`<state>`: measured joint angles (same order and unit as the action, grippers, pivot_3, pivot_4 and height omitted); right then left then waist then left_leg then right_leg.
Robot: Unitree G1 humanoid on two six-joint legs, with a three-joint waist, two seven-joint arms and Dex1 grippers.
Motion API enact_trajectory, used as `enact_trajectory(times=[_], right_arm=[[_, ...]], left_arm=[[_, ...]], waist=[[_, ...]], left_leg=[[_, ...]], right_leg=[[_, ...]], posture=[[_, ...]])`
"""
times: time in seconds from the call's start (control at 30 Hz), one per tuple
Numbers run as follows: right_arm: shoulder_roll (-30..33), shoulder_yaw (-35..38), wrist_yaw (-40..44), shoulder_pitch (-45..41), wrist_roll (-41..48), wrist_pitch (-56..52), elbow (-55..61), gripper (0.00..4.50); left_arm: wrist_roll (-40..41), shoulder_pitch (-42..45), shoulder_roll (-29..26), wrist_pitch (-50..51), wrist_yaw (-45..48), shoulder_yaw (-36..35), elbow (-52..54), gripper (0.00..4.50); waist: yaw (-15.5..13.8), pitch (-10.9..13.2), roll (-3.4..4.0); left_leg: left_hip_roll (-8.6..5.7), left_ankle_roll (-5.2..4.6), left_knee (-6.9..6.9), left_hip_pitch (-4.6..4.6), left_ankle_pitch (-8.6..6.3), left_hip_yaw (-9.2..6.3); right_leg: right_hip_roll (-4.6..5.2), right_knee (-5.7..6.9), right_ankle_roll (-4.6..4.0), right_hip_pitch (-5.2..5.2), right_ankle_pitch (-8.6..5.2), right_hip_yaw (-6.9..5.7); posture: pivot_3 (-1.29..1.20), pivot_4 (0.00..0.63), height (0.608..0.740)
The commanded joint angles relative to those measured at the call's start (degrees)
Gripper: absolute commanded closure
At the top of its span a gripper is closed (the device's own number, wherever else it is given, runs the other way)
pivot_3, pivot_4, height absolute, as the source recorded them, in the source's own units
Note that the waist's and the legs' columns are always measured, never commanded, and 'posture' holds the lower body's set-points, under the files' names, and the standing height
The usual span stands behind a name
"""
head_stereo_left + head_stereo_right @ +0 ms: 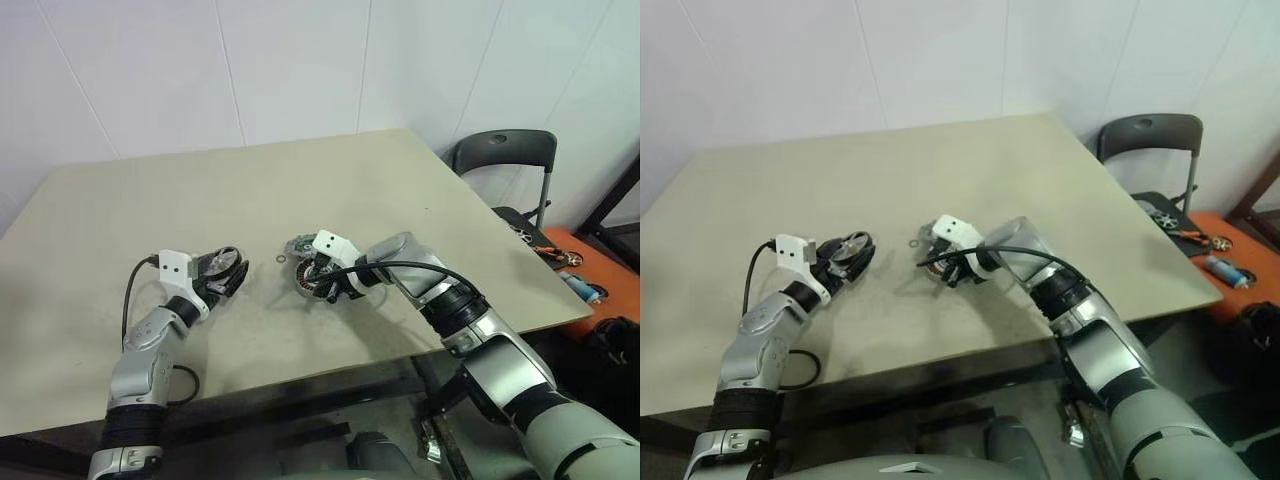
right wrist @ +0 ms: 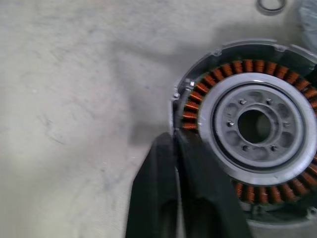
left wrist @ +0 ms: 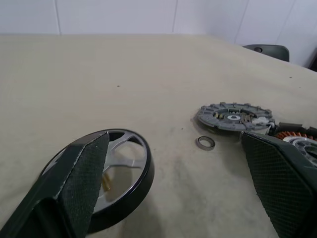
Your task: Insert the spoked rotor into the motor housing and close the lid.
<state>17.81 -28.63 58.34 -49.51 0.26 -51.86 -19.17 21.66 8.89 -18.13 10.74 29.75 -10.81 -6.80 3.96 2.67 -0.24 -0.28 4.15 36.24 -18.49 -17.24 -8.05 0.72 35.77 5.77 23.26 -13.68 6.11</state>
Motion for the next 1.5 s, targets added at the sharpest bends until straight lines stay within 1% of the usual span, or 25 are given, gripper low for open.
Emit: enact_trajectory(times=[0.03,0.27,0.37,0.43,0.63,0.67,0.8,1.03,1.13,1.27,1.5], right_arm=[[1.34,-0.44,1.38,-0.47,0.68,-0.44,3.95,3.25],[1.58,-0.36,1.15,-1.09,0.78,-0.52,3.78,3.25],[1.87,2.85,4.84,-0.29,5.75,-1.11,8.84,3.25],[2.79,4.41,7.10,0.79,8.84,-0.35,13.17,3.25],[2.86,8.25,6.19,1.51,13.75,-1.54,17.26,3.25],[2.73,8.97,5.75,1.57,14.42,-1.74,17.63,3.25],[-0.47,15.07,-2.02,2.71,15.62,-1.28,16.23,3.25],[-2.50,17.98,-9.42,6.66,16.43,-1.73,18.17,3.25],[-2.86,18.37,-11.98,8.00,16.63,-2.00,18.61,3.25],[-3.11,19.25,-14.74,9.29,17.45,-2.78,19.14,3.25],[-3.20,19.52,-17.36,10.36,18.27,-3.06,19.61,3.25]], left_arm=[[0.08,0.41,-0.31,-0.66,0.14,-0.38,1.85,0.00],[2.45,-0.04,-0.85,0.69,2.51,-1.06,3.01,0.00],[5.44,0.07,-1.70,2.76,5.45,-1.59,4.75,0.00],[5.82,0.52,-2.15,3.29,5.87,-1.76,4.43,0.00],[5.64,2.18,-2.61,4.21,7.00,-0.89,2.81,0.00],[5.59,2.62,-2.48,4.28,7.35,-0.66,2.25,0.00],[-0.51,8.80,-1.51,0.34,6.31,2.47,-9.12,0.00],[-4.80,20.57,0.46,-3.21,8.01,6.18,-20.78,0.00],[-5.86,24.25,1.67,-3.88,9.28,7.48,-23.83,0.00],[-8.63,27.62,1.82,-5.69,9.75,9.12,-28.17,0.00],[-11.13,28.05,0.04,-5.72,11.34,10.40,-28.31,0.00]], waist=[[0.07,0.01,0.01],[0.16,0.02,0.04],[0.13,0.06,0.06],[0.13,0.07,0.07],[0.04,0.08,0.07],[0.03,0.08,0.08],[-0.26,0.08,0.08],[-0.33,0.07,0.07],[-0.39,0.07,0.07],[-0.07,0.07,0.08],[0.01,0.08,0.08]], left_leg=[[0.00,0.00,-0.04,-0.02,0.00,0.00],[0.02,-0.01,-0.21,-0.16,-0.01,0.00],[0.02,-0.01,-0.17,-0.24,-0.01,0.00],[0.02,-0.01,-0.17,-0.33,-0.01,-0.01],[0.02,-0.02,-0.17,-0.48,-0.02,-0.02],[0.02,-0.02,-0.16,-0.51,-0.02,-0.02],[0.01,-0.02,-0.10,-0.60,-0.02,-0.08],[0.00,-0.01,-0.11,-0.88,-0.02,-0.08],[0.00,-0.01,-0.13,-0.91,-0.02,-0.07],[0.00,-0.02,-0.13,-0.92,-0.02,-0.06],[0.00,-0.02,-0.11,-0.91,-0.02,-0.06]], right_leg=[[0.00,-0.06,0.00,0.01,0.00,0.00],[0.01,-0.28,0.22,0.13,0.11,0.00],[0.01,-0.30,0.19,0.16,0.09,0.00],[0.01,-0.31,0.20,0.22,0.09,-0.01],[0.05,-0.47,0.26,0.25,0.08,-0.05],[0.06,-0.47,0.26,0.27,0.08,-0.06],[0.05,-0.45,0.24,0.32,0.09,-0.12],[0.07,-0.51,0.13,0.55,0.35,-0.12],[0.07,-0.51,0.13,0.61,0.35,-0.12],[0.07,-0.50,0.13,0.63,0.35,-0.10],[0.07,-0.44,0.13,0.63,0.35,-0.10]], posture=[[0.00,0.000,0.740],[0.00,0.000,0.740],[0.00,0.000,0.740],[0.00,0.000,0.740],[0.00,0.000,0.740],[0.00,0.000,0.740],[0.00,0.000,0.740],[0.00,0.000,0.740],[0.00,0.000,0.740],[0.00,0.000,0.740],[0.00,0.000,0.740]])
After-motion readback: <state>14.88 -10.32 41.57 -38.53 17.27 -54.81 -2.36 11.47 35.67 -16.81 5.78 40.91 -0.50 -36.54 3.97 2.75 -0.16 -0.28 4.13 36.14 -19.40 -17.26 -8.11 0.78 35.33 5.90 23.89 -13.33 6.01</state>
